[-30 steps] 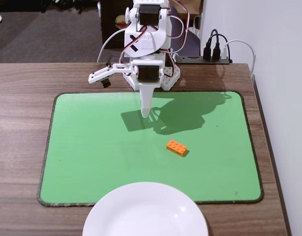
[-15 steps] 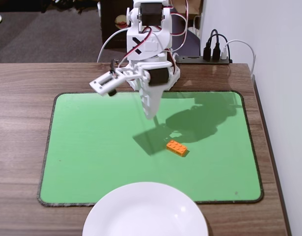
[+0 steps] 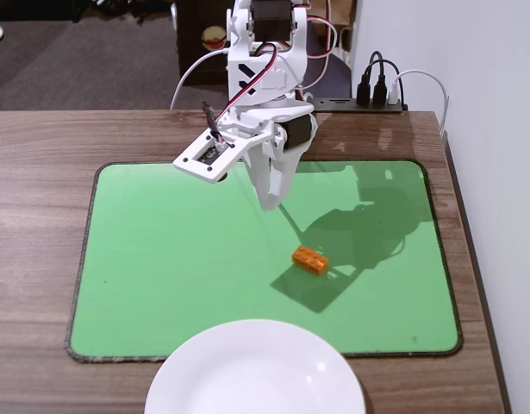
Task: Grasp a lego block and put it on the plate.
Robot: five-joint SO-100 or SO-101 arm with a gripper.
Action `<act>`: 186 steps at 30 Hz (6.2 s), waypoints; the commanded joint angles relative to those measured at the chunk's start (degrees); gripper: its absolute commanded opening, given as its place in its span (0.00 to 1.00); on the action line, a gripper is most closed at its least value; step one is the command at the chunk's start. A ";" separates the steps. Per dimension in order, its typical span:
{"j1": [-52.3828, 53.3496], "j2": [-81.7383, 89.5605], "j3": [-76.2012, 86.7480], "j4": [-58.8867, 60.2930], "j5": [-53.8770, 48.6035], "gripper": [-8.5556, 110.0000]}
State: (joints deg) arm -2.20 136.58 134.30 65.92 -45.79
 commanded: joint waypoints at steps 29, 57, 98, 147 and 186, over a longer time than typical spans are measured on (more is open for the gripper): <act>-4.31 -16.17 -20.21 7.91 -41.48 0.08; -5.36 -31.46 -36.47 26.63 -74.97 0.09; -3.96 -34.63 -21.53 7.38 -85.87 0.50; -8.70 -43.51 -17.58 -5.27 -79.19 0.21; -9.67 -37.44 -20.83 -2.81 -72.42 0.11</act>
State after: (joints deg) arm -11.87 95.62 116.28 62.75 -119.71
